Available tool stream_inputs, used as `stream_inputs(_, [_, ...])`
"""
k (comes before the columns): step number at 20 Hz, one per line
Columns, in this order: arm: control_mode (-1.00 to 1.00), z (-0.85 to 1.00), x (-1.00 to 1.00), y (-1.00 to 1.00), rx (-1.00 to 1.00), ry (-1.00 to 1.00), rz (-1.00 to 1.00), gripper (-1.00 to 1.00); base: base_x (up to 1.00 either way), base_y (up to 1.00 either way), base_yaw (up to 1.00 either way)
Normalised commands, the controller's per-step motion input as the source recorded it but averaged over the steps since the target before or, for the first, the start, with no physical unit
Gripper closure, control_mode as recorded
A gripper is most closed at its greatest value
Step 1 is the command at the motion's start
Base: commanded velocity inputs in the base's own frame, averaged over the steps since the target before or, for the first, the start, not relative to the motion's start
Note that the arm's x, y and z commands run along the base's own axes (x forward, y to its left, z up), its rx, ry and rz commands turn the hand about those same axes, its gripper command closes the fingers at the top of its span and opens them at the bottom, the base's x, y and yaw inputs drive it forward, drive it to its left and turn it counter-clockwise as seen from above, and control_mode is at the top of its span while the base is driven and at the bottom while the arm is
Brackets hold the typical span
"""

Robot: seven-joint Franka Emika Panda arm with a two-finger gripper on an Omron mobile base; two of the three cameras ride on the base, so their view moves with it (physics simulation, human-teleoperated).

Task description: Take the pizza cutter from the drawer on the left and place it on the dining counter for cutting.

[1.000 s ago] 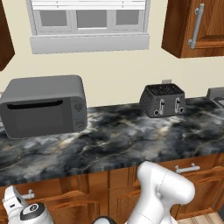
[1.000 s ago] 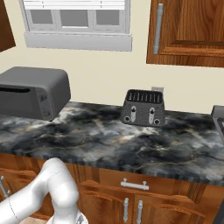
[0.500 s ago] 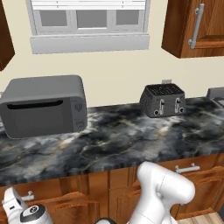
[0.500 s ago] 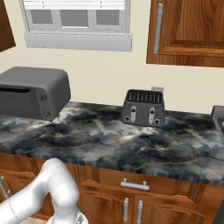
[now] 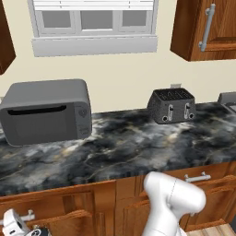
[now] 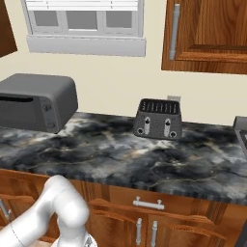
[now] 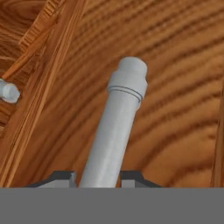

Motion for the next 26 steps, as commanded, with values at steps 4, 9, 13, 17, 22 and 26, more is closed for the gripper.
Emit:
stream_inputs(4, [-1.00,-0.03,-0.53,-0.10,0.00,-0.05,0.04,1.00,0.00,0.00,0.00])
stream_inputs(9, [-1.00,-0.03,-0.64,-0.03,0.00,0.00,0.01,1.00,0.00,0.00,0.00])
stream_inputs(13, [-1.00,-0.01,-0.60,-0.01,0.00,0.00,0.00,1.00,0.00,0.00,0.00])
stream_inputs(17, [-1.00,-0.01,-0.61,0.00,0.00,0.00,0.00,1.00,0.00,0.00,0.00])
stream_inputs(22, [-1.00,-0.06,-0.57,0.00,0.00,0.00,0.00,1.00,0.00,0.00,0.00])
stream_inputs(26, [-1.00,-0.12,-0.63,0.00,0.00,0.00,0.00,1.00,0.00,0.00,0.00])
